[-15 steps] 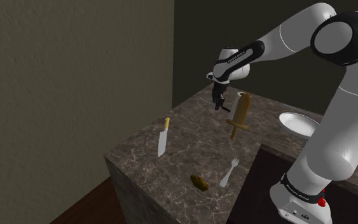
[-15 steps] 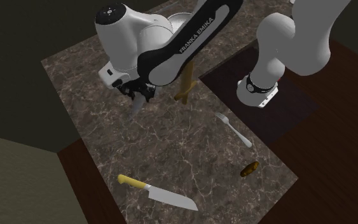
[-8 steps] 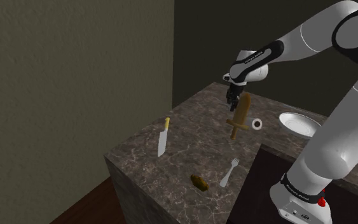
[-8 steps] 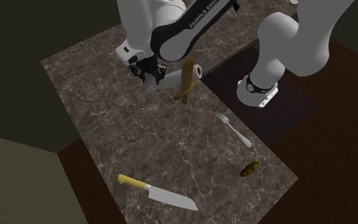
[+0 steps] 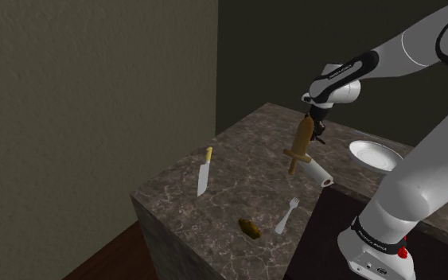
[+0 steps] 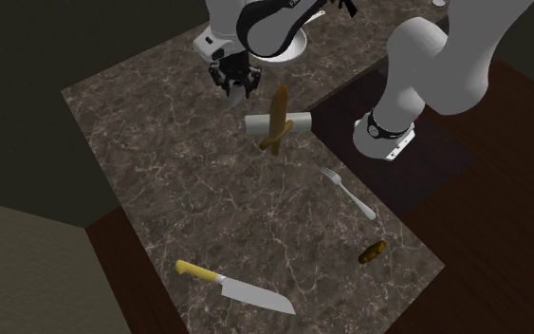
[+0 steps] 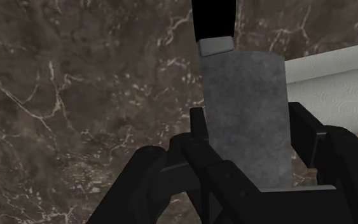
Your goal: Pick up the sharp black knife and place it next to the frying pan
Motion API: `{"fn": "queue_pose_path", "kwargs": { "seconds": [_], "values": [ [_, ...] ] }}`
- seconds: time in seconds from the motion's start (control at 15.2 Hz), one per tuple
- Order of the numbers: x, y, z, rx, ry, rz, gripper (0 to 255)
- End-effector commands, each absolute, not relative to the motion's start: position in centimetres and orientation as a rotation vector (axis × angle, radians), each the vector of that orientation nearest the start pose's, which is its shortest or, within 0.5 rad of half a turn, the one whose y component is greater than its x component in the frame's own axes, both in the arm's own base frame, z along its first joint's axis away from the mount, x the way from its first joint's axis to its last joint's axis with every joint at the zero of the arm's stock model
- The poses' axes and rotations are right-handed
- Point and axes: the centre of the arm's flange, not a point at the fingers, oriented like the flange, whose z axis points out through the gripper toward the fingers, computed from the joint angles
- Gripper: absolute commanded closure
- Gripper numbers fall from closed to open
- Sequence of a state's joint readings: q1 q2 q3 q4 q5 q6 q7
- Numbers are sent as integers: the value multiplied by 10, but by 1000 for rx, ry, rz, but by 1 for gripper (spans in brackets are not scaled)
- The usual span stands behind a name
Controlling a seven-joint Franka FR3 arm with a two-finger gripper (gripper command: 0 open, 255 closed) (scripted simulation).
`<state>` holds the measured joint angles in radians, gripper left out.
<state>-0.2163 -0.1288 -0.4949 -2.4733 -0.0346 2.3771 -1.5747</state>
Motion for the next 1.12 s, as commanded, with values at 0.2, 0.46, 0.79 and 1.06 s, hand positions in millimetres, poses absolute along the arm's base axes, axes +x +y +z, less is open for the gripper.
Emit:
{"fn": "queue_pose_path", "kwargs": {
  "seconds": [0.2, 0.46, 0.79, 1.06],
  "values": [
    [299, -344, 337, -2834, -1356, -64, 255],
    [257, -376, 337, -2834, -1356, -64, 255],
    [205, -416, 337, -2834, -1356, -64, 255],
    [163, -448, 337, -2834, -1356, -64, 255]
  ]
}}
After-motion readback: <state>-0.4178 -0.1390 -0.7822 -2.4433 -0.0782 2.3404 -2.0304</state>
